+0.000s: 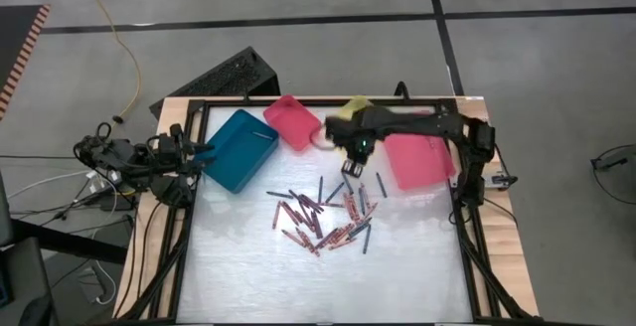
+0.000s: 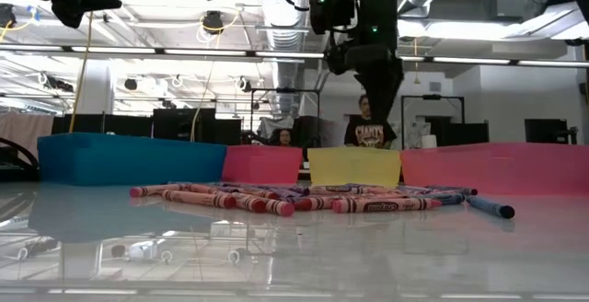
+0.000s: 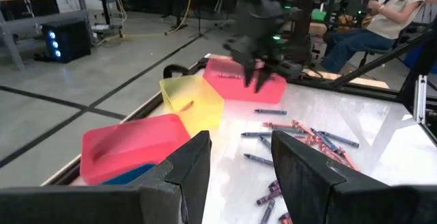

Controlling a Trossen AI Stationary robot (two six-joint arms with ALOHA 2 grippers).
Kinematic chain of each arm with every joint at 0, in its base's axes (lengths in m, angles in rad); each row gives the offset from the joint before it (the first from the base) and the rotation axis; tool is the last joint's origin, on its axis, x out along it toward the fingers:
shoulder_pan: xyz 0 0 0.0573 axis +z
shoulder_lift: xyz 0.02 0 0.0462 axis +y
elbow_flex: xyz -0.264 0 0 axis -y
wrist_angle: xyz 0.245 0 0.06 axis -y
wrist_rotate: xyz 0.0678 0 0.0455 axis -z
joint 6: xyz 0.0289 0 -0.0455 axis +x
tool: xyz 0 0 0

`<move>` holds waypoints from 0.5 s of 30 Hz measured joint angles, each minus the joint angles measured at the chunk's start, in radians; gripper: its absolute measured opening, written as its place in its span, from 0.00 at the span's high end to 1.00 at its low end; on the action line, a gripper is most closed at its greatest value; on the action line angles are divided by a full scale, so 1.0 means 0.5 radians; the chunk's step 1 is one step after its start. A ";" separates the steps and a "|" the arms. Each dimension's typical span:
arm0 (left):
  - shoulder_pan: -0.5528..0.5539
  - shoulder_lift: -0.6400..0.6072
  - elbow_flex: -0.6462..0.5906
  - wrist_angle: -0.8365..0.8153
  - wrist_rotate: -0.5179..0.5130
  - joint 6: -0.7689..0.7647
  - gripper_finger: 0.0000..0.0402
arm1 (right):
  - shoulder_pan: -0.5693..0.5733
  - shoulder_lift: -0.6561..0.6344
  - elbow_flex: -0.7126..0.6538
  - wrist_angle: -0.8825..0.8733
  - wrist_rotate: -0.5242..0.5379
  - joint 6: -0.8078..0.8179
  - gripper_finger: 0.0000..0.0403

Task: Sort crayons
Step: Put the blue crayon into the blue bin

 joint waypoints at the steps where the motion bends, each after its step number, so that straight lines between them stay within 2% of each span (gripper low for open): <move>1: 0.000 0.000 0.000 -0.027 -0.001 -0.018 0.64 | 0.044 0.000 -0.028 -0.013 0.007 0.058 0.69; 6: 0.000 0.000 0.000 -0.059 0.000 -0.074 0.64 | 0.157 0.001 -0.239 -0.018 -0.003 0.290 0.69; 15: 0.000 -0.001 0.000 -0.058 0.000 -0.061 0.64 | 0.077 -0.167 -0.628 0.156 0.041 0.670 0.69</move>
